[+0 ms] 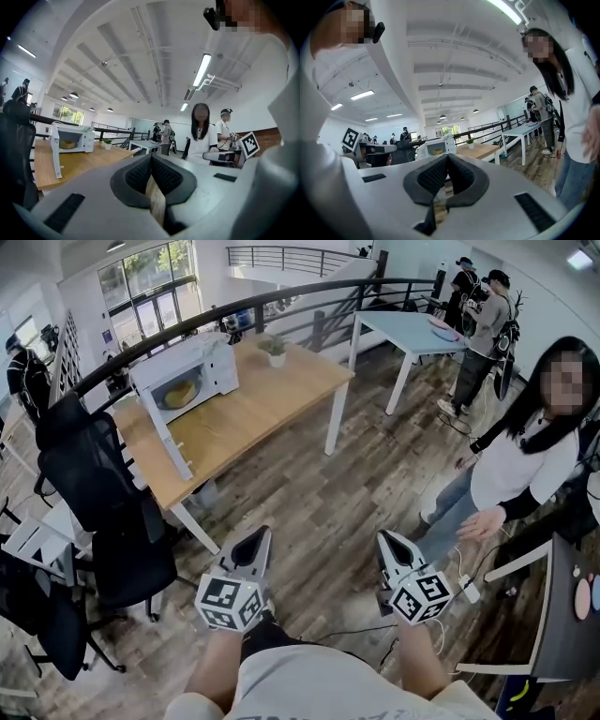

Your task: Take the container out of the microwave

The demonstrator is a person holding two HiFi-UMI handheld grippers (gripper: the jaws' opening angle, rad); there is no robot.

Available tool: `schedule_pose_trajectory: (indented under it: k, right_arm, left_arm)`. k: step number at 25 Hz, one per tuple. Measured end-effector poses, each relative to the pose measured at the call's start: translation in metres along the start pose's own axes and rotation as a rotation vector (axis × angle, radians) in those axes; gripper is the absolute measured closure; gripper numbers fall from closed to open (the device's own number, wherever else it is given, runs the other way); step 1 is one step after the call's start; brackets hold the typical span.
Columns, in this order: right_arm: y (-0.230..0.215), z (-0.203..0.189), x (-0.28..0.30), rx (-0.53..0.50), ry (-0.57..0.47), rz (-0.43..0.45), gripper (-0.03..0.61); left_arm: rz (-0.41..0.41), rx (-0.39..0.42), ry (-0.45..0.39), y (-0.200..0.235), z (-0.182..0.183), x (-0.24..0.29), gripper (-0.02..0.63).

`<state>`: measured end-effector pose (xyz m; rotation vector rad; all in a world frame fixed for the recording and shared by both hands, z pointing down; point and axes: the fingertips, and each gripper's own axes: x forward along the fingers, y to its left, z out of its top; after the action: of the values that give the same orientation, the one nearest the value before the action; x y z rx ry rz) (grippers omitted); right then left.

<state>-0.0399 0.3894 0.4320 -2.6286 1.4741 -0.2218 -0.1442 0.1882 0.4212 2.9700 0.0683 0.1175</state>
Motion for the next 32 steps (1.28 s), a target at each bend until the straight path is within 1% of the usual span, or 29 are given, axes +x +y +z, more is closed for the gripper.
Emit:
schedule_pose_trajectory:
  k: [9, 17, 19, 21, 23, 27, 32]
  right_arm:
    - [-0.007, 0.010, 0.110, -0.004, 0.016, -0.028, 0.557]
    - [0.011, 0.023, 0.207, -0.022, 0.018, -0.048, 0.557]
    - [0.015, 0.023, 0.230, -0.023, 0.019, -0.040, 0.557]
    - [0.018, 0.023, 0.250, -0.030, 0.035, -0.026, 0.557]
    - [0.019, 0.027, 0.265, -0.043, 0.047, -0.019, 0.557]
    - [0.015, 0.037, 0.301, -0.058, 0.040, 0.015, 0.557]
    - [-0.012, 0.030, 0.350, -0.043, 0.067, 0.067, 0.557]
  left_arm:
    - [-0.017, -0.012, 0.004, 0.098, 0.021, 0.062, 0.581]
    - [-0.043, -0.011, 0.014, 0.189, 0.039, 0.096, 0.581]
    - [-0.033, -0.009, 0.009, 0.211, 0.043, 0.102, 0.581]
    - [-0.022, -0.030, 0.005, 0.228, 0.045, 0.106, 0.581]
    - [-0.020, -0.047, 0.006, 0.239, 0.044, 0.109, 0.581]
    - [0.006, -0.048, -0.003, 0.263, 0.050, 0.127, 0.581]
    - [0.054, -0.047, -0.005, 0.286, 0.053, 0.163, 0.581]
